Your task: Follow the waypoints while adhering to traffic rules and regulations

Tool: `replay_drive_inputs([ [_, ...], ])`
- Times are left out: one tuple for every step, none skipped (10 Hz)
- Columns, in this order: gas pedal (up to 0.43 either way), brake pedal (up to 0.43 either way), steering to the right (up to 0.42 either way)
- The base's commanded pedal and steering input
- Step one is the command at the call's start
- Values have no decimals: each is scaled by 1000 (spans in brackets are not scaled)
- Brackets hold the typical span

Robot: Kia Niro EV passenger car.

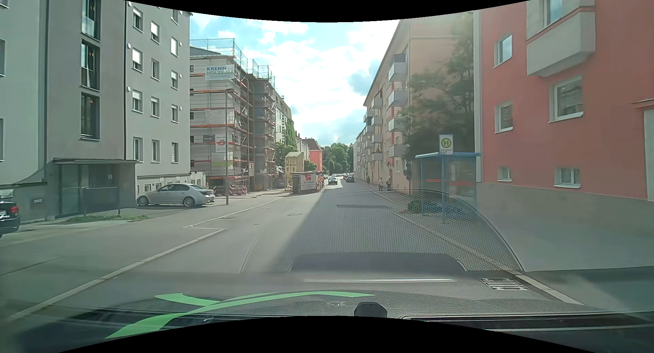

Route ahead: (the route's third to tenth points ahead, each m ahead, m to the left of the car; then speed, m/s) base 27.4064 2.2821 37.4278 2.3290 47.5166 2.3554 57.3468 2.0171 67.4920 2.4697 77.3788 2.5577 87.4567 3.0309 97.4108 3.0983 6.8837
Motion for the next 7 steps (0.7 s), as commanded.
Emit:
replay_drive_inputs([
  [20,0,6],
  [20,0,6],
  [20,0,6],
  [20,0,6],
  [20,0,6],
  [20,0,6],
  [20,0,6],
])
